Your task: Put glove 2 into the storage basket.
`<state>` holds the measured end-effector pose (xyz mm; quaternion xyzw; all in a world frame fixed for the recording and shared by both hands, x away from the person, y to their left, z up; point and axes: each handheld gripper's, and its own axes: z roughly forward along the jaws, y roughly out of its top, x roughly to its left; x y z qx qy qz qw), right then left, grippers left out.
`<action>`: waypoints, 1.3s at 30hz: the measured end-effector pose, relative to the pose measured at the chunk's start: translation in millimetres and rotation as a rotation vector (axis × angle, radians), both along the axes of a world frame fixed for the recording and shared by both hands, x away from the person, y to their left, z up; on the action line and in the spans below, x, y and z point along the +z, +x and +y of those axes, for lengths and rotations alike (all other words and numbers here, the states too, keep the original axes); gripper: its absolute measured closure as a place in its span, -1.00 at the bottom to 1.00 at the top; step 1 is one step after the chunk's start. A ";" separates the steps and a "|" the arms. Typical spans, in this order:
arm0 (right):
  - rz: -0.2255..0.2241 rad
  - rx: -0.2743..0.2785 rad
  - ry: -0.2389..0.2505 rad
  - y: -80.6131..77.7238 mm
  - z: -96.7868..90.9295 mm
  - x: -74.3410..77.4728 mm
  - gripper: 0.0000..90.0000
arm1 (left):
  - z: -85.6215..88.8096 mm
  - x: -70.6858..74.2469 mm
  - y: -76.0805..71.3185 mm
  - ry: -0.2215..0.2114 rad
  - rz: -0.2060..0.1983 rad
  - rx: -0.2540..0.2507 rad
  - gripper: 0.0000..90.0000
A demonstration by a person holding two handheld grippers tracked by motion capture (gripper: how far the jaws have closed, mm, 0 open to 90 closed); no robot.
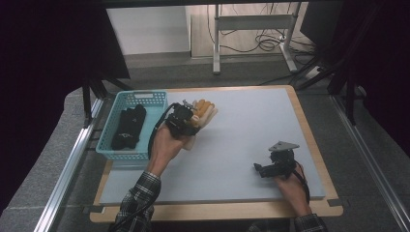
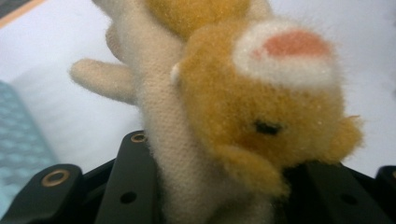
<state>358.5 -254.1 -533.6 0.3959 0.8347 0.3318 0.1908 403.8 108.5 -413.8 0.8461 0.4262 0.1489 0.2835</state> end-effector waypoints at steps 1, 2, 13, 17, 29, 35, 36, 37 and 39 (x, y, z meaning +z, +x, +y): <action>0.000 0.000 0.000 0.0 0.0 0.0 -0.99 | 4.1 2.3 0.5 0.000 0.000 0.009 0.36; 0.000 0.000 0.000 0.0 0.0 0.0 -0.99 | 8.4 4.6 0.8 0.000 -0.001 0.019 0.36; 0.000 0.000 0.000 0.0 0.0 0.0 -0.99 | 63.9 25.8 1.5 0.019 -0.015 0.140 0.35; -0.001 0.001 -0.001 0.0 -0.1 0.0 -0.99 | 85.5 27.0 0.8 0.030 -0.011 0.193 0.35; 0.001 -0.002 0.000 -0.1 0.1 0.1 -0.99 | 144.7 1.2 11.0 0.042 0.060 0.357 0.33; -0.001 0.000 -0.001 0.0 0.0 0.0 -0.99 | 148.1 -30.3 33.9 0.060 0.130 0.398 0.33; -0.001 0.000 -0.001 0.0 0.0 0.0 -0.99 | 148.3 -35.6 38.3 0.066 0.142 0.407 0.33; -0.001 0.000 -0.001 0.1 -0.1 0.0 -0.99 | 148.3 -41.1 42.7 0.068 0.152 0.420 0.32; 0.001 -0.002 0.001 0.0 0.1 0.1 -0.99 | 148.4 -51.0 50.6 0.070 0.176 0.434 0.32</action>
